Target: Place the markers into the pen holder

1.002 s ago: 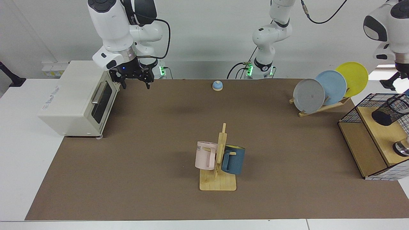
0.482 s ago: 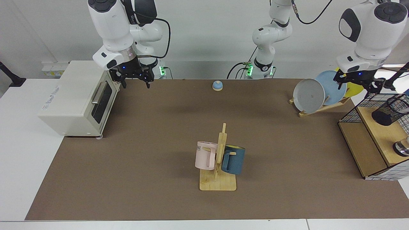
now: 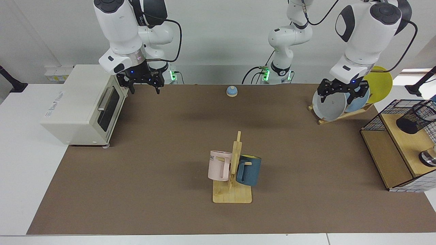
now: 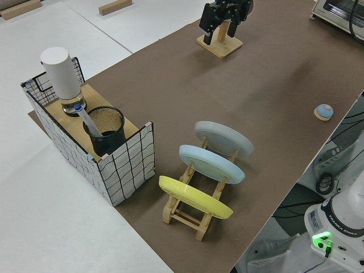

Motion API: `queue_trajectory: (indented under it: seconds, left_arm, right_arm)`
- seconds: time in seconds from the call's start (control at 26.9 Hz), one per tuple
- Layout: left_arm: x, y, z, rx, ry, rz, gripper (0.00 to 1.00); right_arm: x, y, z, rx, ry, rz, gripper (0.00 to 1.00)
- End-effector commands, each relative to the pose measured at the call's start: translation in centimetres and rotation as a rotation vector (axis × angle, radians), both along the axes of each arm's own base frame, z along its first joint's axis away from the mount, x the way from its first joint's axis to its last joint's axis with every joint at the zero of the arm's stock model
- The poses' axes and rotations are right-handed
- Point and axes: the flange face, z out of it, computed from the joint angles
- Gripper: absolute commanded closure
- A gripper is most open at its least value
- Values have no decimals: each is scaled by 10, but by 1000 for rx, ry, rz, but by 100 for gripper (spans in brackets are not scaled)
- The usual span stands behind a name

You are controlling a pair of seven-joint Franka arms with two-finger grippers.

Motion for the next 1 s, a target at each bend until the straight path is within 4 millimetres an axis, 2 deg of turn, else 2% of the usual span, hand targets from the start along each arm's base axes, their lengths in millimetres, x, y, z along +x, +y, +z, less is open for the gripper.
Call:
queue_trajectory:
  seconds: [0.0,0.15,0.48,0.96]
  left_arm:
    - [-9,-25,3,-56,-25,120,0]
    - [-10,-43,11,-76,-44,179,0]
    - [-17,-41,41,-110,-13,209,0]
    - [-20,-36,43,-107,-9,201,0]
  right_arm:
    - [-6,-5,2,7,3,9,0]
    - [-6,-5,2,7,5,9,0]
    - [-6,-8,3,5,3,3,0]
    - [-2,-8,6,11,-32,4,0]
